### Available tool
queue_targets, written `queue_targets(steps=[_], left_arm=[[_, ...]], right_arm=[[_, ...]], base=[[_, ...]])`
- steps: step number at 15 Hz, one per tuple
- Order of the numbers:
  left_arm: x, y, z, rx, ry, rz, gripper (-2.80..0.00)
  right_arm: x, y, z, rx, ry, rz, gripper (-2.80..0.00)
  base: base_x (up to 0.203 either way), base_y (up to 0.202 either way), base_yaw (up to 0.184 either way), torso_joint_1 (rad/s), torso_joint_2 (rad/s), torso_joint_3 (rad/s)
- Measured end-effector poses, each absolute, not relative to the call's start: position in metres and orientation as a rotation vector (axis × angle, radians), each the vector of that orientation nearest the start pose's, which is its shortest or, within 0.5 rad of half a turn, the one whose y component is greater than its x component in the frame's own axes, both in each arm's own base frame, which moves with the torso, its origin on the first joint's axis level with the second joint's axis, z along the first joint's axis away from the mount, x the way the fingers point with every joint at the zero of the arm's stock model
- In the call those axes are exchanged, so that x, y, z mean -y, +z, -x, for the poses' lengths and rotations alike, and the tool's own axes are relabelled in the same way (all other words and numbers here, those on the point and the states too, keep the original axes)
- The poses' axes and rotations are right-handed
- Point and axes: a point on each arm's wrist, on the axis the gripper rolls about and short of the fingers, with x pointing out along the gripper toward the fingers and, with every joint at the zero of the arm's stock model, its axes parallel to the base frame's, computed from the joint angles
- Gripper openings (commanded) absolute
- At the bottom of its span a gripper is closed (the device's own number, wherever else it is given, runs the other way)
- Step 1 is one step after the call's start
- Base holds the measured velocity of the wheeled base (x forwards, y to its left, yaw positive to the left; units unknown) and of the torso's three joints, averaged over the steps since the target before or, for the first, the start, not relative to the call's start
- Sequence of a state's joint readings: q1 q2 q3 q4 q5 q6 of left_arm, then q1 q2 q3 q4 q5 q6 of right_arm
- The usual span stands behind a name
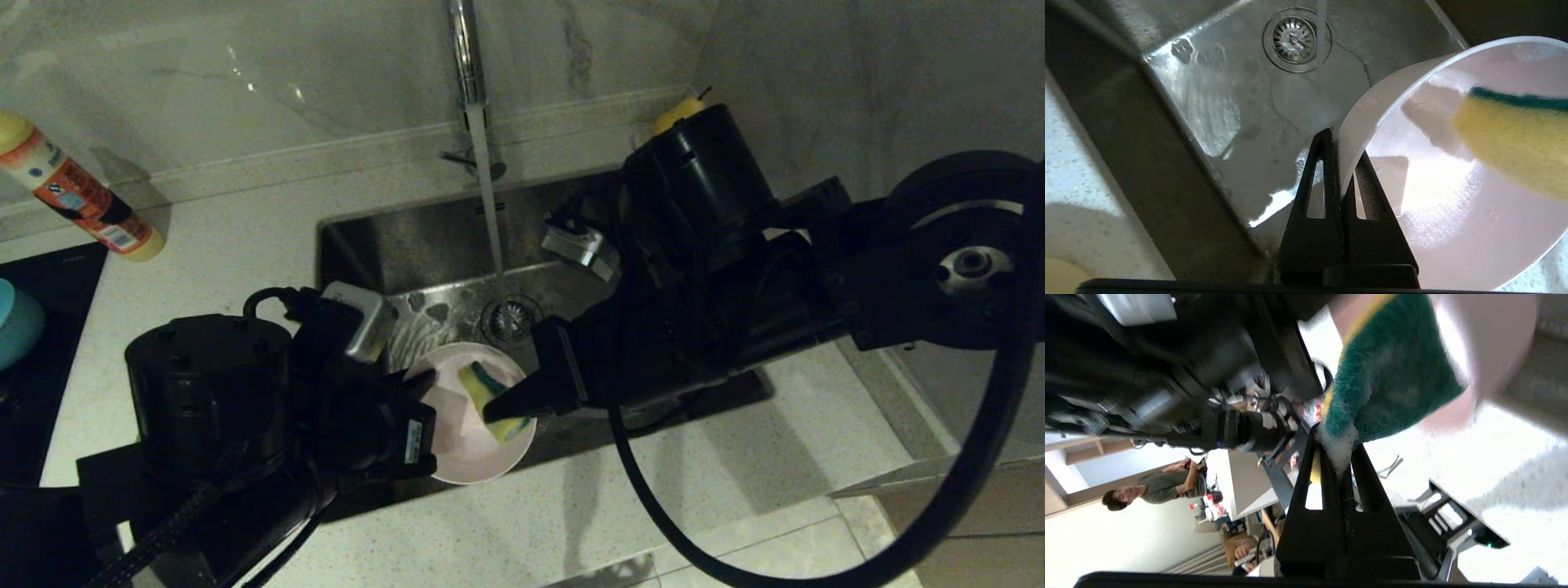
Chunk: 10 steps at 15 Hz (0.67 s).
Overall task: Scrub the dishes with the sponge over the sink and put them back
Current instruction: Wipe the bowl
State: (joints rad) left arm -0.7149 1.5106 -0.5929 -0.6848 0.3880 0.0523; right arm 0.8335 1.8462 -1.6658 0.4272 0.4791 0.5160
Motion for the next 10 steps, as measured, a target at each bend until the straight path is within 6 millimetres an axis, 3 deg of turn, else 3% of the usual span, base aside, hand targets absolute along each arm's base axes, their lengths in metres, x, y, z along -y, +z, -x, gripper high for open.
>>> queue_targets(steps=[10], left_arm=[[0.157, 0.195, -0.194, -0.148, -0.293, -0.151, -2.80]], right_arm=[[-0.284, 0.259, -0.222, -0.999, 1.089, -0.284, -2.80]], base=[[0.000, 0.000, 0.000, 0.000, 0.00, 0.000]])
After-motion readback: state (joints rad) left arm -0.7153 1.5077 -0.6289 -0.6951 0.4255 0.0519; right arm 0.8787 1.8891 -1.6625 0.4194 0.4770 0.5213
